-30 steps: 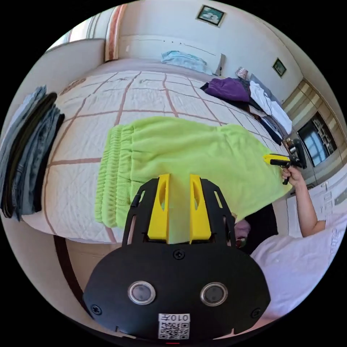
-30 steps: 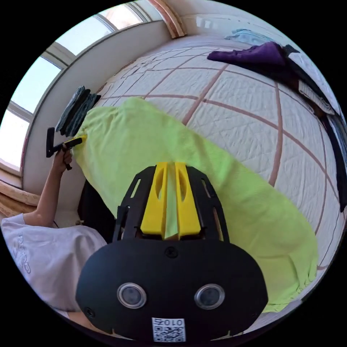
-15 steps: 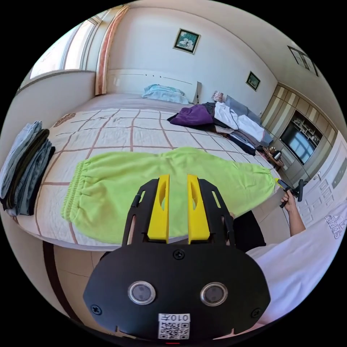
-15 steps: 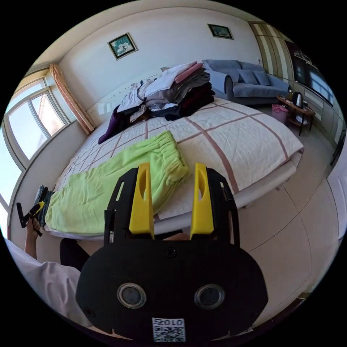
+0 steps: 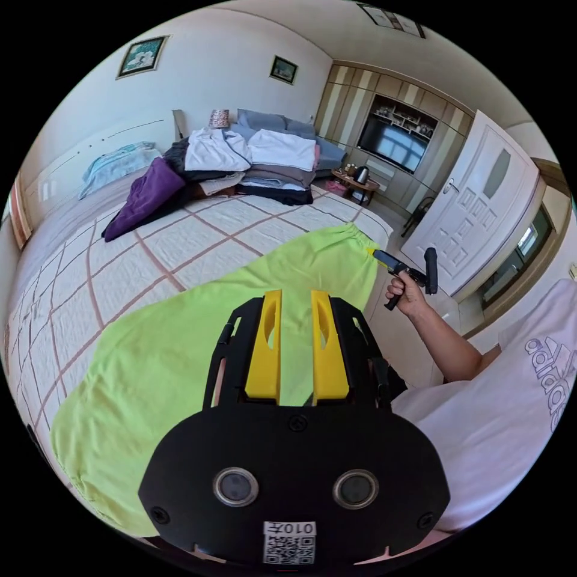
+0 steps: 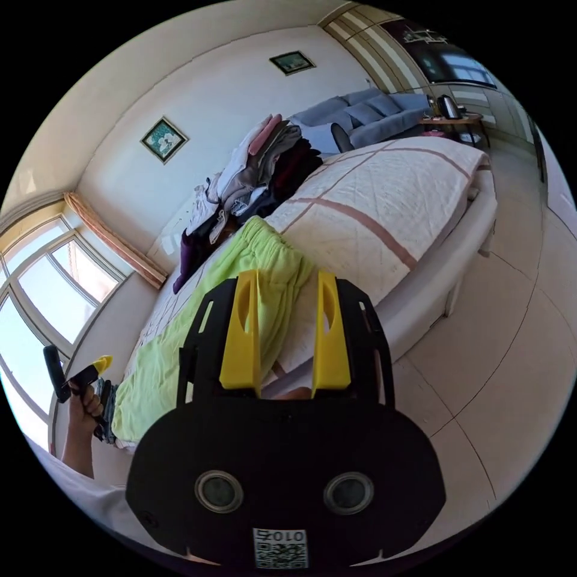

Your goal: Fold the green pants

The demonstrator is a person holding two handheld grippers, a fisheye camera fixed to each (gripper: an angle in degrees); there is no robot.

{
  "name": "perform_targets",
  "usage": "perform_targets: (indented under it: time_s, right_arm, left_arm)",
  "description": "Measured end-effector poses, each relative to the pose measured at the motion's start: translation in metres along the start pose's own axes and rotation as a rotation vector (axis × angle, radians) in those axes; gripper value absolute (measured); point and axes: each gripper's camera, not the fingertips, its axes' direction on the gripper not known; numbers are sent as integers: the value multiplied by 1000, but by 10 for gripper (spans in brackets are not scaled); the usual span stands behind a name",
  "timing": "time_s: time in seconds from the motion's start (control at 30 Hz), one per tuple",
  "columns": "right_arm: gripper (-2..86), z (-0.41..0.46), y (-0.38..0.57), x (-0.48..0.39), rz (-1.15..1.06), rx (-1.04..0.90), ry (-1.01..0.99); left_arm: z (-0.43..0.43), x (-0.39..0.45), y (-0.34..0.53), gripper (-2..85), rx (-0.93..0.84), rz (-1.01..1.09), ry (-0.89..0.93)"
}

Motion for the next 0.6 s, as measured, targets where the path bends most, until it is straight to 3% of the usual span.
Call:
perform_targets:
  time_s: [0.2,0.33,0.6]
  right_arm:
    - [114,8,10,-32,-16,-2,198]
    - [89,8,22,-83,-176,-11,414]
    - [69,-3,39,-129,-315,24,417]
  left_arm:
    - [7,-3,11,69,-21,-36,29]
    - [1,-11,30,67,-20,-79,19]
    - [-10,-28,69,59,-3,-151,37]
